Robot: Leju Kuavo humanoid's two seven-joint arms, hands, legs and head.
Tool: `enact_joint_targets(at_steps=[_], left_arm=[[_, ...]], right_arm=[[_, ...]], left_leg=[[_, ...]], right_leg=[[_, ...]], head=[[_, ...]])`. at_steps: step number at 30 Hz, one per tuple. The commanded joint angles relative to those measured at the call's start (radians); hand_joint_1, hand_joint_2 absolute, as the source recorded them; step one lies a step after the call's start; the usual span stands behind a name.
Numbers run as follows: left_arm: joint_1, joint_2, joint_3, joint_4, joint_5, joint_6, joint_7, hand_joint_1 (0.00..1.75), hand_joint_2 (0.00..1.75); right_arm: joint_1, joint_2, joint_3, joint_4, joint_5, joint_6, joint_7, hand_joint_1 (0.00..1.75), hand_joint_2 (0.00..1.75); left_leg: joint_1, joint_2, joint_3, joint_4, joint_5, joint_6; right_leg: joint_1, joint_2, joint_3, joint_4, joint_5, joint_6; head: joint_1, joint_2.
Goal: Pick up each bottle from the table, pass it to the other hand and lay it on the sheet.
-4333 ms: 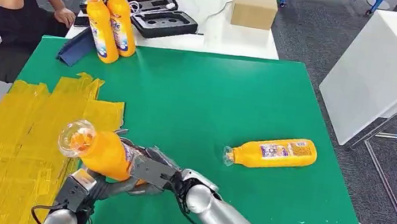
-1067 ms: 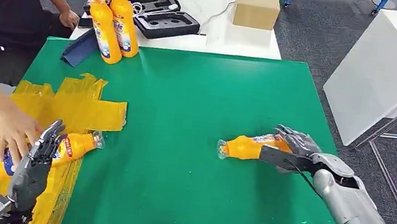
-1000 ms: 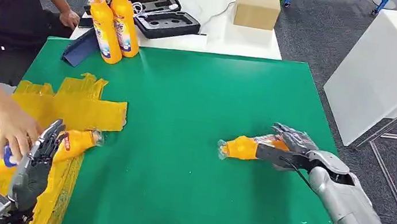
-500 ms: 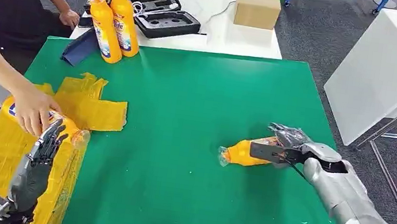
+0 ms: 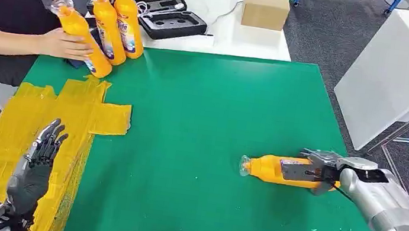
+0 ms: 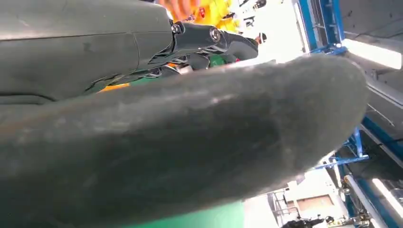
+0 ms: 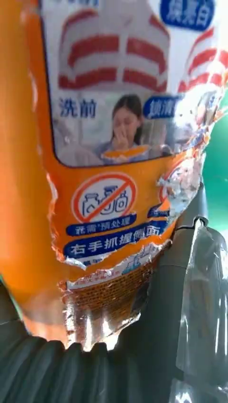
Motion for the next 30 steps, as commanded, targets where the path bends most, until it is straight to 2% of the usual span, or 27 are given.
enact_joint_targets(at_steps=[1,8,11,14,18,20,21,23,25,27,30], left_arm=[[-0.041,-0.017,0.011,0.068,0.009,-0.003,-0.043,0.0,0.0],[-0.039,-0.016,0.01,0.064,0.005,0.004,-0.043,0.0,0.0],[-0.026,-0.016,0.019,0.059,0.006,0.008,-0.043,0.0,0.0],[0.001,-0.036,0.043,0.064,-0.002,0.002,-0.041,0.0,0.0],[0.017,-0.049,0.055,0.053,-0.001,-0.009,-0.034,0.0,0.0],[0.031,-0.089,0.073,0.036,0.033,-0.06,-0.003,0.0,0.0],[0.039,-0.109,0.075,0.027,0.049,-0.079,0.021,0.0,1.75],[0.05,-0.14,0.07,0.018,0.117,-0.138,0.071,0.0,1.75],[0.057,-0.17,0.039,0.005,0.176,-0.18,0.099,0.0,1.75],[0.055,-0.188,-0.018,-0.013,0.177,-0.179,0.112,0.0,1.75],[0.045,-0.2,-0.108,-0.028,0.189,-0.139,0.139,0.0,1.75]], right_arm=[[-0.023,-0.024,0.091,0.03,-0.019,0.008,0.011,1.75,1.75],[-0.004,-0.004,0.082,0.038,-0.035,-0.014,0.019,1.75,1.75],[0.014,0.057,0.037,0.069,-0.076,-0.107,0.017,1.75,1.75],[0.041,0.119,-0.052,0.027,-0.156,-0.221,-0.022,1.75,1.75],[0.048,0.148,-0.07,-0.006,-0.161,-0.239,-0.002,1.75,1.75],[0.104,0.228,-0.206,-0.1,-0.255,-0.337,-0.061,1.75,1.75],[0.12,0.267,-0.245,-0.159,-0.279,-0.349,-0.071,1.75,1.75],[0.137,0.342,-0.302,-0.276,-0.343,-0.336,-0.072,1.75,1.75],[0.146,0.424,-0.324,-0.371,-0.377,-0.331,-0.048,1.75,1.75],[0.159,0.496,-0.321,-0.417,-0.405,-0.323,-0.039,1.75,1.75],[0.199,0.598,-0.316,-0.445,-0.445,-0.337,-0.049,1.75,1.75]], left_leg=[[0.002,0.003,0.001,0.0,-0.001,-0.002],[0.002,0.002,0.003,-0.001,-0.001,-0.001],[0.003,0.003,0.004,-0.001,-0.001,-0.002],[0.002,0.006,0.004,-0.002,-0.001,-0.001],[0.002,0.011,0.004,-0.002,-0.001,-0.002],[0.002,0.013,0.004,-0.001,-0.002,-0.002],[0.002,0.013,0.004,-0.001,-0.001,-0.002],[0.004,0.017,0.005,-0.001,-0.002,-0.002],[0.003,0.014,0.001,-0.001,-0.002,-0.001],[0.003,0.023,0.002,0.0,-0.003,-0.003],[0.004,0.015,0.0,0.0,-0.001,-0.002]], right_leg=[[0.002,0.001,0.002,-0.002,0.0,-0.001],[0.002,0.0,0.004,-0.002,0.0,-0.001],[0.003,0.001,0.005,-0.003,0.001,-0.001],[0.002,0.004,0.004,-0.003,0.001,-0.001],[0.003,0.009,0.003,-0.002,0.002,-0.002],[0.003,0.009,0.001,-0.001,0.001,-0.002],[0.002,0.008,0.001,-0.002,0.001,-0.001],[0.004,0.013,0.001,-0.003,0.002,-0.002],[0.003,0.012,-0.001,0.001,0.002,-0.001],[0.004,0.018,-0.002,0.001,0.001,-0.002],[0.004,0.012,-0.004,0.001,0.001,-0.001]], head=[[0.0,0.0],[0.0,0.0],[0.0,0.0],[0.0,0.0],[0.001,0.0],[0.0,0.0],[0.0,0.0],[0.001,0.0],[0.001,0.0],[0.0,0.0],[0.0,0.0]])
